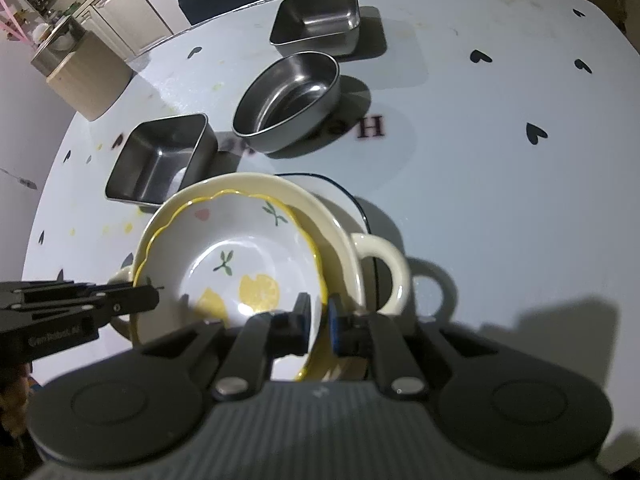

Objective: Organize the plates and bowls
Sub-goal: 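Lower the floral bowl into the cream bowl with both grippers, then open both grippers and release the floral bowl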

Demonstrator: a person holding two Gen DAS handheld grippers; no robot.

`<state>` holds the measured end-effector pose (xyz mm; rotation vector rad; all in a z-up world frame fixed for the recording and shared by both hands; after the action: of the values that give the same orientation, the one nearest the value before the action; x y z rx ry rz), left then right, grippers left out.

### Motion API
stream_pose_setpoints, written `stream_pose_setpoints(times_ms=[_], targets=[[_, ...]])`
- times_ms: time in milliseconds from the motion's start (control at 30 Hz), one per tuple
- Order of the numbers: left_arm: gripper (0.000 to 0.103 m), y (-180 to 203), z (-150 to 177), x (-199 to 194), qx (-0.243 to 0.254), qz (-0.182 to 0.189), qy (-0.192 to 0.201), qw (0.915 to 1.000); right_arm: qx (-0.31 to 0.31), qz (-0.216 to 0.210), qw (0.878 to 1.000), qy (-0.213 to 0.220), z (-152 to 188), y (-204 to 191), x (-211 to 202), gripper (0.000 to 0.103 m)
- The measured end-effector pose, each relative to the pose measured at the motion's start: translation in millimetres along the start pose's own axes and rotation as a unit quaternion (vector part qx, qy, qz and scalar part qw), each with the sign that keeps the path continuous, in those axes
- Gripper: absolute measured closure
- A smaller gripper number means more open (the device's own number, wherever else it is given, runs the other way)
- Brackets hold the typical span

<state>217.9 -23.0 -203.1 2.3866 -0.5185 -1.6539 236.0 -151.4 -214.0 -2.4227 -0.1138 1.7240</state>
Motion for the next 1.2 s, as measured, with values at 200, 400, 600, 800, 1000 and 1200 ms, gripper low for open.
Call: stream_pose_setpoints(times_ms=[200,400,600,800,1000,1200], targets=[[0.093,1.0,-1.8,-7.9,0.001,-0.005,0.007,1.0,0.002,0.002,1.0,0.004,-1.2,0.4,-2.0,0.091],[0.093,7.3,-8.8,-23.4,0.007,0.002,0.031,0.9995,0.0,-0.008,1.0,0.017,-3.6,-0.8,-11.4,0.091],[0.092,5.4,-7.8,-23.1,0.005,0.0,0.026,0.9996,-0.003,-0.011,1.0,0.026,-4.0,-2.0,-17.1,0.089],[0.079,7.6,-9.0,-25.4,0.01,0.002,0.031,0.9995,-0.002,-0.019,0.999,0.038,-4.8,-3.2,-25.8,0.088],[0.053,10.6,-16.9,-38.3,0.012,0.009,0.056,0.9983,-0.003,-0.033,0.998,0.06,-5.1,-9.0,-40.5,0.086],[0.016,6.3,-34.4,-66.3,0.017,-0.022,0.123,0.992,-0.004,-0.044,0.993,0.114,-17.1,-14.9,-63.9,0.052]])
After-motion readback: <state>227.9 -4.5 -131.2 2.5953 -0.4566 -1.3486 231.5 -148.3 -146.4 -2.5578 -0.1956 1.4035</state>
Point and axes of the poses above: each gripper's, at about its wrist camera, not at the fingertips, and x roughly the way its jaws point, y to its right, z to its underside, the point moved 9 cm from there along x, roughly the way its jaws point, and after that the axes turned 5 degrees about z, right-handed, at the moved point
